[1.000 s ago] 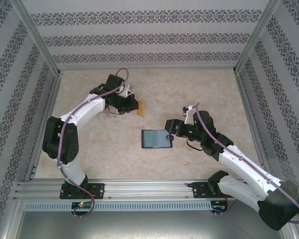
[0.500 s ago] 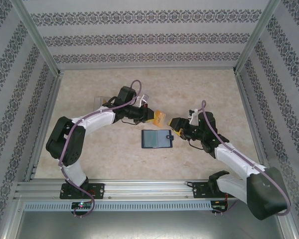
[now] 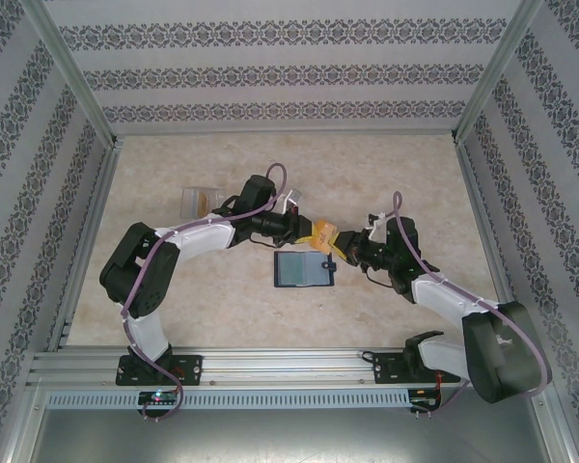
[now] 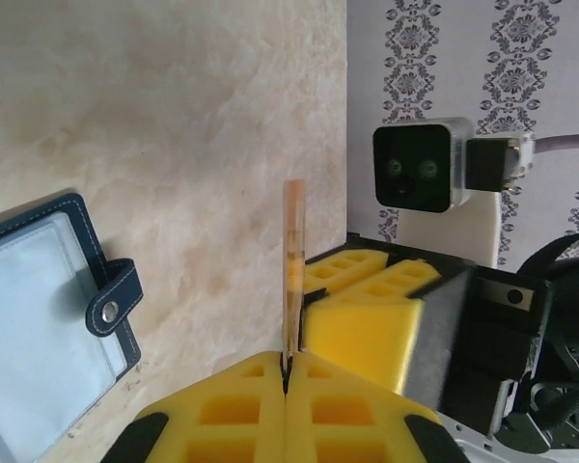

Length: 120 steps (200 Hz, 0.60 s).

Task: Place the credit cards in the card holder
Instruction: Insert the credit card into the card slot.

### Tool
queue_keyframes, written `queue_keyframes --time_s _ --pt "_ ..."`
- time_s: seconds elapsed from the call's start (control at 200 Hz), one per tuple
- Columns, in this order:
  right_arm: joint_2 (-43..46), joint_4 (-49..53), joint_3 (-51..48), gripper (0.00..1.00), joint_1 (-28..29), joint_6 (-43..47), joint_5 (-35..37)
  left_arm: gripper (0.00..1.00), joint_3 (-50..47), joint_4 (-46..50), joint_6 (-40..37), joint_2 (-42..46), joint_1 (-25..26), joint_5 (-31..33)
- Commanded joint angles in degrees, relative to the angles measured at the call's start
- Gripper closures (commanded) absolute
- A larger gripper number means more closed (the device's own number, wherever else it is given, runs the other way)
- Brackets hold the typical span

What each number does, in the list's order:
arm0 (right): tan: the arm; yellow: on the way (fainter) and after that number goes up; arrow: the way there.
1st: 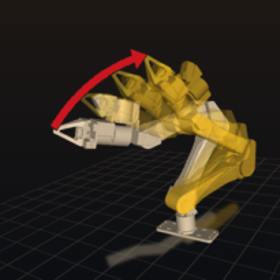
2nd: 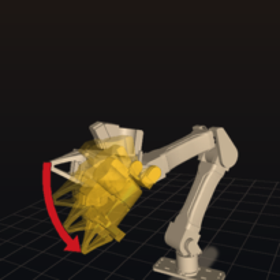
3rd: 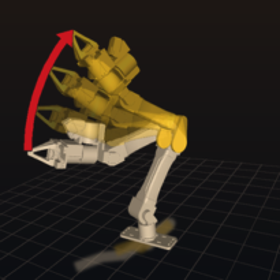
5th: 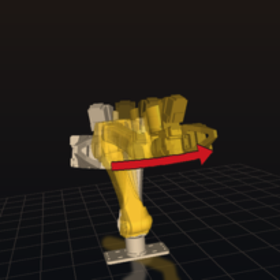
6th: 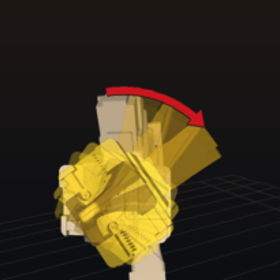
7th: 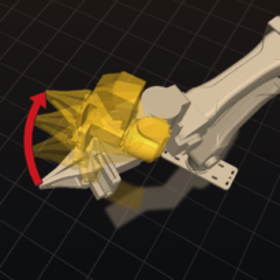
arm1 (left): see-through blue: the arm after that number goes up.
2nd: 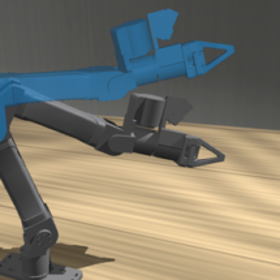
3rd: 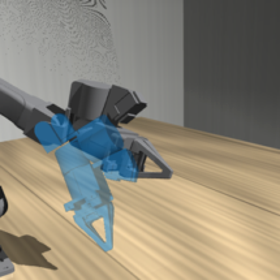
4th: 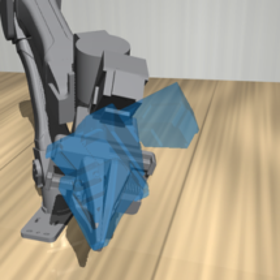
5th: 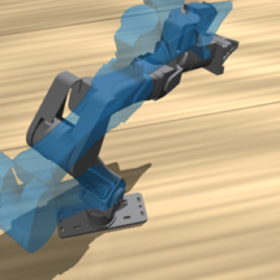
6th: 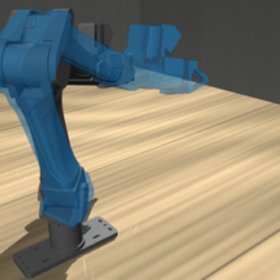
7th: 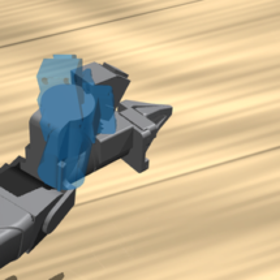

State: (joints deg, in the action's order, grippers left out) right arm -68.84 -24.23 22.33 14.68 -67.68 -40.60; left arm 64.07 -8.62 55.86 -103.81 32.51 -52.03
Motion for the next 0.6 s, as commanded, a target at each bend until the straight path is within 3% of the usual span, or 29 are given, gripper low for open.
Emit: queue_keyframes --time_s 0.0,0.075,0.195,0.335,0.465,0.595 --pt "0.46 -2.9 0.13 0.93 -0.19 0.75 -2.23 0.95 -0.53 -2.45 0.91 -0.38 0.62 -1.27" --pt "0.34 -2.71 0.06 1.0 -0.35 1.51 -2.51 0.91 -0.7 -2.27 0.91 -0.33 0.62 -1.3" --pt "-1.03 -1.06 0.22 1.0 -0.79 4.25 -3.64 0.82 -1.32 -2.06 1.17 -0.08 0.2 -0.24" --pt "-2.93 1.28 0.65 1.0 -0.89 8.45 -4.67 0.58 -2.64 0.62 0.14 1.11 -1.09 1.67" --pt "-5.34 7.97 2.61 1.0 -0.44 15.94 -5.34 0.45 -5.25 7.81 -3.77 4.75 -3.41 5.71" --pt "-9.3 16.92 6.92 1.0 2.88 23.67 -4.76 0.43 -6.81 19.54 -10.87 8.15 -4.47 12.07"
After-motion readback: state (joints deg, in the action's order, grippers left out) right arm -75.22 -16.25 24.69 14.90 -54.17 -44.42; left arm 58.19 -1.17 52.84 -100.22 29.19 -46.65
